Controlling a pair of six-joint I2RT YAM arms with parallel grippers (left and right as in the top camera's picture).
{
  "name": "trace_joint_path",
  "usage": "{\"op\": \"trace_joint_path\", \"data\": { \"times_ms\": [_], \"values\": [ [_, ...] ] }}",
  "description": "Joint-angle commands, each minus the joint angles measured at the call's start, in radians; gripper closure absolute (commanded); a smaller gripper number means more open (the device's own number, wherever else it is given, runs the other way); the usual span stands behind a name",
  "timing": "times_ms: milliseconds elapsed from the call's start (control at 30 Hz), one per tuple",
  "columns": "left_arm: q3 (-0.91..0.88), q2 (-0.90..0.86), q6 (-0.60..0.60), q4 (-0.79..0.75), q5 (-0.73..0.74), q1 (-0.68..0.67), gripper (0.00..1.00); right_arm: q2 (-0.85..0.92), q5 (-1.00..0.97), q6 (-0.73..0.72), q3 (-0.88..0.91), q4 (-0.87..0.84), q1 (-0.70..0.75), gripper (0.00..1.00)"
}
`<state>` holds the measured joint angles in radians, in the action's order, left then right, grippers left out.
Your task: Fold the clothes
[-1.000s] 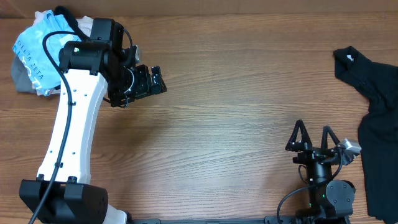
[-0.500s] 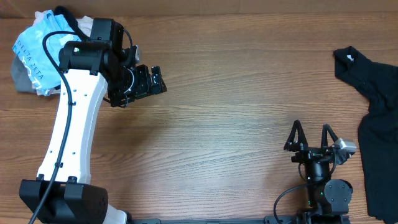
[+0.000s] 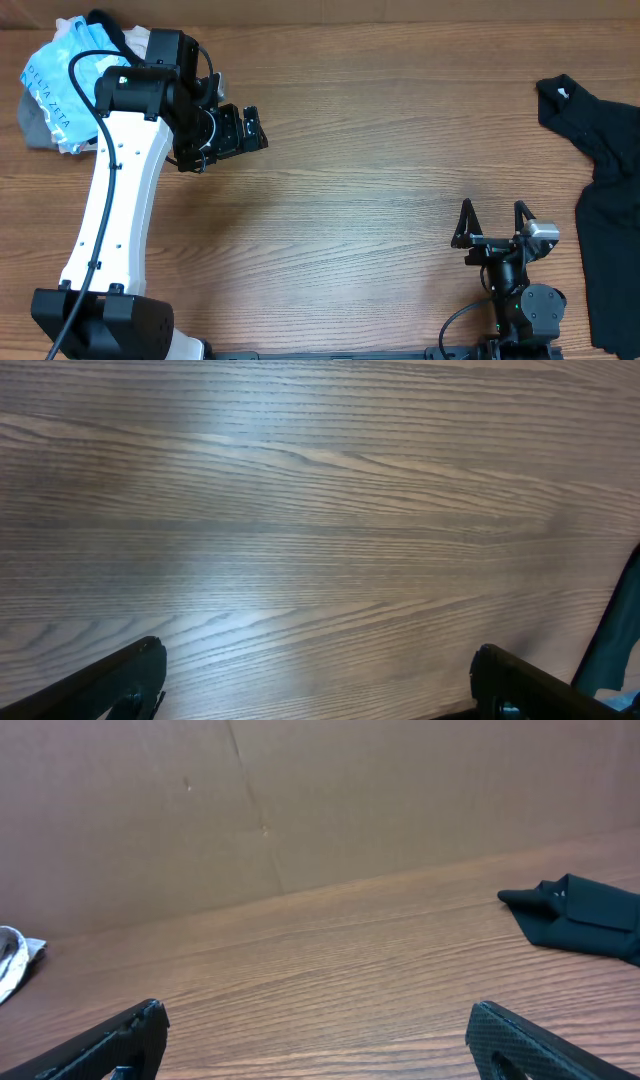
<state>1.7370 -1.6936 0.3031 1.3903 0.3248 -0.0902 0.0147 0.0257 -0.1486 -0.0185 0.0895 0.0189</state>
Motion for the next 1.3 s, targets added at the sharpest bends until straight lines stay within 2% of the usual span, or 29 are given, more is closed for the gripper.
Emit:
{"op": "trace_joint_path", "data": {
  "times_ms": [0,900,1100,1267],
  "values": [
    [-0.005,-0.008,-0.023,-0.001,-0.005,-0.004,0.00,-0.012,-0.002,0.015,0.011,-0.006,0.003,0.00],
    [-0.005,0.002,-0.023,-0.004,-0.031,-0.004,0.00,-0.012,-0.002,0.015,0.011,-0.006,0.003,0.00],
    [-0.005,0.120,-0.023,-0.004,-0.040,-0.004,0.00,-0.012,-0.002,0.015,0.011,-0.006,0.003,0.00],
    [-0.005,0.286,-0.023,-0.006,-0.172,-0.004,0.00,-0.012,-0.002,0.015,0.011,-0.006,0.003,0.00]
  ]
}}
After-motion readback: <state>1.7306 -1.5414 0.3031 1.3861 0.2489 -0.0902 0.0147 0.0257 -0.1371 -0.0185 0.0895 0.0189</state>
